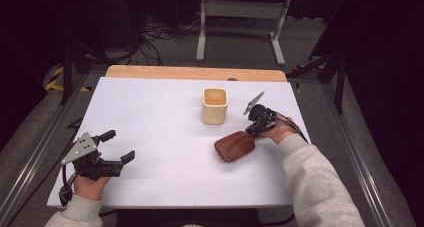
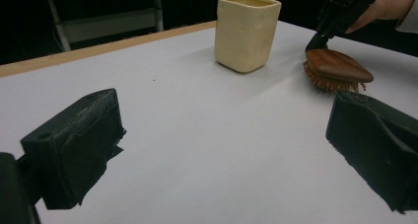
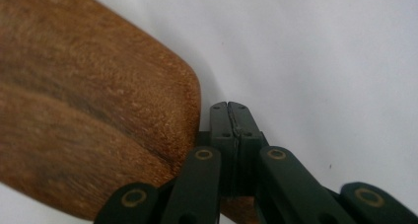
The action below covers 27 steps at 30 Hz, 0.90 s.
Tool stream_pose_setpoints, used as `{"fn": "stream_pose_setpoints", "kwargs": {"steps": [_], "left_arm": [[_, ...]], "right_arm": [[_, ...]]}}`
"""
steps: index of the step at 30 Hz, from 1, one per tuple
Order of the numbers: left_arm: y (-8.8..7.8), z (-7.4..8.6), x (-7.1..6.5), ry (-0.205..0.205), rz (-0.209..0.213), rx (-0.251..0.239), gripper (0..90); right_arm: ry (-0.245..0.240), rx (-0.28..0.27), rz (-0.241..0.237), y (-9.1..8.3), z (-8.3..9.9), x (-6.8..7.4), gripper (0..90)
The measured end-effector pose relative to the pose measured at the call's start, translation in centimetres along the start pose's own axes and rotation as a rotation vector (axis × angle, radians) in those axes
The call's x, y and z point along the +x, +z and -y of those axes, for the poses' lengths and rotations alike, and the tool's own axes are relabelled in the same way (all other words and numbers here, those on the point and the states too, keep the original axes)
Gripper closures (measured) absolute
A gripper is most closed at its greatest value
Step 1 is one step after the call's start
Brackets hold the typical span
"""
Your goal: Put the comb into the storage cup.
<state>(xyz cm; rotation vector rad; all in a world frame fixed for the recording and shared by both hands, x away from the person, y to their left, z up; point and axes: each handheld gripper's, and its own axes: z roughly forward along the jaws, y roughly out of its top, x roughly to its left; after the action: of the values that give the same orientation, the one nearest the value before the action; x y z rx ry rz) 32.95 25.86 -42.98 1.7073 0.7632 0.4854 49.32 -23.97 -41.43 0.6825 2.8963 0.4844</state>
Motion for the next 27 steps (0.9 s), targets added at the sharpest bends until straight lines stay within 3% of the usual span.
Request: {"fn": "stream_pose_setpoints", "kwargs": {"steps": [7, 20, 27], "left_arm": [[0.3, -0.1, 0.0, 0.009, 0.007, 0.004, 1.8], [0.5, -0.1, -0.1, 0.007, 0.012, 0.007, 1.7], [0.5, -0.1, -0.1, 0.007, 0.013, 0.008, 1.8]], "right_arm": [[0.029, 0.004, -0.018, -0.5, 1.1, 0.3, 89.7], [0.031, 0.004, -0.031, -0.9, 2.4, 0.8, 89.7], [0.022, -0.019, -0.009, -1.4, 2.5, 0.8, 87.4]]}}
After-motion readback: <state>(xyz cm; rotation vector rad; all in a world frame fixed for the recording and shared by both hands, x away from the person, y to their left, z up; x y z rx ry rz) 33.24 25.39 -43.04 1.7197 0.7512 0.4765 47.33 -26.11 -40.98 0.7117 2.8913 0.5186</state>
